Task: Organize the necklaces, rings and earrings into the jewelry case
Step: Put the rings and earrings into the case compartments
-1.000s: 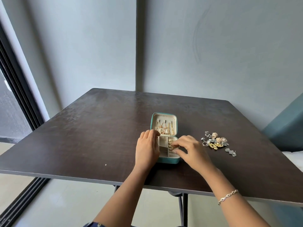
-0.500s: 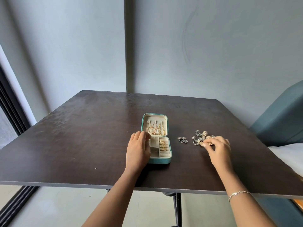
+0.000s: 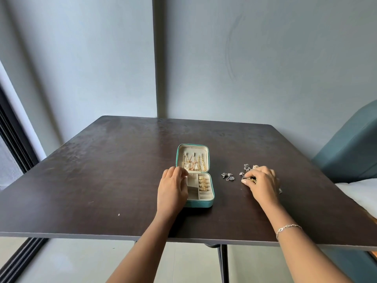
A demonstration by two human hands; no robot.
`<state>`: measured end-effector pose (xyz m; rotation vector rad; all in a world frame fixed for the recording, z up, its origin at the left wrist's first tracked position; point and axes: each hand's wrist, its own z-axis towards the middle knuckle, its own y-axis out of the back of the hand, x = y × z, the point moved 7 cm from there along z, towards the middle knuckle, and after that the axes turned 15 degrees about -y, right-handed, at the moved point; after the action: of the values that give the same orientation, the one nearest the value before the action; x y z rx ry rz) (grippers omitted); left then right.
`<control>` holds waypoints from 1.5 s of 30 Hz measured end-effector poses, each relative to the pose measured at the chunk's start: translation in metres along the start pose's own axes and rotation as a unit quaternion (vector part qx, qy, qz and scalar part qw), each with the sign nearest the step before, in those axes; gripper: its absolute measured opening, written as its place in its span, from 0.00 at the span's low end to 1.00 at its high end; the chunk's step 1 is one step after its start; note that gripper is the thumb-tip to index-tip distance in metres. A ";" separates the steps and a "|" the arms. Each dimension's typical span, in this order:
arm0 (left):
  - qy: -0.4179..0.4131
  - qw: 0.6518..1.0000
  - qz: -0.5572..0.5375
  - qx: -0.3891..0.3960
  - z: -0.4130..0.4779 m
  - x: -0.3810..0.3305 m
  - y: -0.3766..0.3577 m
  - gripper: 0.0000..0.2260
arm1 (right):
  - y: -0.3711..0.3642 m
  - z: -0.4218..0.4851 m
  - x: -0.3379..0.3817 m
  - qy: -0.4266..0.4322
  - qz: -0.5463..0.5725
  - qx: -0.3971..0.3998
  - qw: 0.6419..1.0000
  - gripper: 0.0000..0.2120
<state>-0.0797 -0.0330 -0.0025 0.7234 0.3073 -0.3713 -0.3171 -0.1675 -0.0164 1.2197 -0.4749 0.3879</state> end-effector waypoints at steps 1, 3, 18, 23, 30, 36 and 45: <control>0.000 1.000 0.002 -0.001 0.000 0.000 0.000 0.04 | 0.001 0.000 0.001 -0.001 0.001 0.001 1.000 0.07; -0.001 1.000 0.002 -0.001 0.000 0.001 -0.001 0.04 | 0.004 -0.002 0.004 0.012 0.009 -0.009 1.000 0.07; -0.043 0.999 -0.006 0.015 0.000 -0.005 -0.002 0.03 | 0.013 -0.067 0.113 0.261 0.130 0.034 0.956 0.11; -0.074 0.997 -0.006 -0.005 0.001 -0.007 -0.001 0.04 | 0.000 -0.082 0.128 0.286 0.095 0.055 0.952 0.12; -0.093 0.996 -0.004 -0.012 0.002 -0.010 0.000 0.02 | -0.001 -0.080 0.128 0.267 0.114 0.115 0.950 0.08; -0.066 0.997 -0.035 0.017 0.002 -0.008 -0.004 0.03 | 0.008 -0.075 0.121 0.242 0.171 0.115 0.948 0.05; -0.036 0.999 -0.033 -0.007 0.001 -0.005 -0.002 0.07 | 0.012 -0.081 0.107 0.222 0.090 0.158 0.958 0.03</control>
<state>-0.0846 -0.0340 -0.0006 0.6849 0.2652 -0.4566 -0.2220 -0.0837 0.0292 1.3495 -0.1354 0.8982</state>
